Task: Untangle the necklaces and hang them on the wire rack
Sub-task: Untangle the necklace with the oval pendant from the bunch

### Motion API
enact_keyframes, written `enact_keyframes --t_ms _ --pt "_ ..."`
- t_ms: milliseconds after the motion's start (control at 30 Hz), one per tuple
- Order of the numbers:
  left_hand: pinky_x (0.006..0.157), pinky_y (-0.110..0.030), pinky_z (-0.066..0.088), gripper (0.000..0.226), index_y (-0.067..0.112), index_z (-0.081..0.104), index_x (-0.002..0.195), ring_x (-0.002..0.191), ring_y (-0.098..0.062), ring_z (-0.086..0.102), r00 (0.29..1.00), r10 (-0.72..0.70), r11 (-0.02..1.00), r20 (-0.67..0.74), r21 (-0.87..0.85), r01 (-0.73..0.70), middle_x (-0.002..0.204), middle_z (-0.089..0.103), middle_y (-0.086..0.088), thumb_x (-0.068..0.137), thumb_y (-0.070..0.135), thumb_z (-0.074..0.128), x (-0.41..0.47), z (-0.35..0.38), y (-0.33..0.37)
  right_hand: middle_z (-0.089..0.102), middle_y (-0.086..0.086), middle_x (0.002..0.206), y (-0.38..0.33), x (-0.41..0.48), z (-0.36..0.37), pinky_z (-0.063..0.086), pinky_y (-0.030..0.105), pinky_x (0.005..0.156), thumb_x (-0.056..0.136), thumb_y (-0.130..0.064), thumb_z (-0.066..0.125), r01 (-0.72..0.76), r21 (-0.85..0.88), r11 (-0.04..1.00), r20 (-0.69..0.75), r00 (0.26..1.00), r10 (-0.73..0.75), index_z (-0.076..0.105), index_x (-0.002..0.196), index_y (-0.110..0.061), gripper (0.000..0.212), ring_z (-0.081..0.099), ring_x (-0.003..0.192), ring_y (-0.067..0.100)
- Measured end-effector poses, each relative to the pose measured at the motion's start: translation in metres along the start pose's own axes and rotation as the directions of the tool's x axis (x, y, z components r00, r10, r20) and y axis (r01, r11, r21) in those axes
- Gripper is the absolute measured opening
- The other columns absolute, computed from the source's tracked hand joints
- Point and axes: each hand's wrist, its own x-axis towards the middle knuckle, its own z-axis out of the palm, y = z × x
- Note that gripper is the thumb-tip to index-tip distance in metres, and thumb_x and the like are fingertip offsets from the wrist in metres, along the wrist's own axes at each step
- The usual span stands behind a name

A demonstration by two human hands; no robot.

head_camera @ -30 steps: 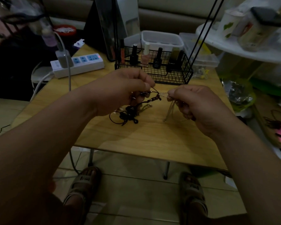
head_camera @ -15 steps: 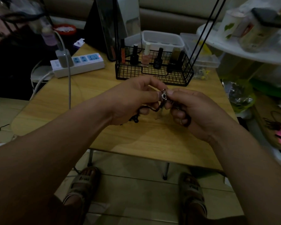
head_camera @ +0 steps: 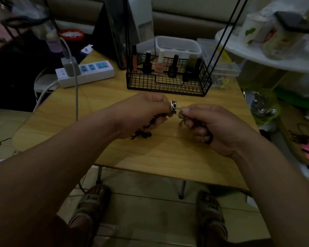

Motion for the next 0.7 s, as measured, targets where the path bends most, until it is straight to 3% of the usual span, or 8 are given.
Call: enact_keyframes --t_ms 167,300,367,500,600,700 --pt "0.044 -0.025 0.025 0.025 0.017 0.058 0.079 0.047 -0.01 0.031 0.994 0.0 0.998 -0.11 0.07 0.008 0.053 0.042 0.007 0.102 0.025 0.061 0.003 0.006 -0.003 0.055 -0.002 0.068 0.002 0.002 0.007 0.019 0.023 0.048 0.096 -0.024 0.067 -0.016 0.096 0.995 0.021 1.0 0.014 0.066 0.093 -0.013 0.012 0.032 0.05 0.007" --pt "0.049 -0.031 0.02 0.026 0.02 0.066 0.08 0.052 -0.014 0.029 0.997 -0.012 0.998 -0.071 -0.069 0.007 0.06 0.037 0.001 0.104 0.026 0.057 0.003 0.003 -0.002 0.054 -0.003 0.069 0.002 0.005 0.006 0.02 0.021 0.046 0.098 -0.025 0.066 -0.025 0.144 0.989 -0.017 0.999 0.028 0.069 0.116 -0.008 0.025 0.032 0.05 0.006" --pt "0.05 -0.031 0.02 0.019 0.018 0.068 0.087 0.053 -0.013 0.03 0.998 -0.001 0.999 -0.055 -0.054 -0.002 0.061 0.038 0.002 0.102 0.027 0.06 0.001 0.001 -0.002 0.054 -0.003 0.068 0.003 0.005 0.005 0.02 0.021 0.046 0.098 -0.025 0.065 -0.033 0.159 0.987 -0.022 0.999 0.037 0.07 0.12 -0.006 0.029 0.032 0.05 0.006" --pt "0.047 -0.023 0.032 0.01 0.016 0.067 0.093 0.05 -0.006 0.04 0.995 0.041 0.99 -0.09 0.136 -0.029 0.056 0.049 0.009 0.1 0.024 0.066 0.0 0.0 -0.002 0.054 -0.003 0.069 0.003 0.005 0.007 0.02 0.022 0.047 0.098 -0.023 0.065 0.004 0.15 0.989 -0.028 1.0 0.0 0.071 0.097 -0.014 0.011 0.032 0.049 0.006" --pt "0.051 -0.018 0.038 0.01 0.021 0.071 0.096 0.05 0.003 0.049 0.991 0.073 0.957 -0.112 0.288 -0.038 0.055 0.058 0.018 0.099 0.022 0.062 0.0 -0.001 -0.002 0.052 -0.004 0.067 0.001 0.005 0.006 0.019 0.021 0.046 0.099 -0.021 0.062 0.054 0.175 0.983 -0.093 0.995 -0.038 0.068 0.095 -0.013 0.01 0.031 0.049 0.006" --pt "0.064 -0.026 0.047 0.014 0.025 0.073 0.094 0.073 0.001 0.062 0.982 0.114 0.883 -0.152 0.468 -0.03 0.083 0.07 0.013 0.101 0.034 0.064 0.0 -0.004 -0.002 0.051 -0.003 0.067 -0.002 0.003 0.002 0.021 0.02 0.043 0.1 -0.02 0.061 0.092 0.203 0.975 -0.124 0.99 -0.068 0.066 0.093 -0.013 0.011 0.031 0.048 0.006"
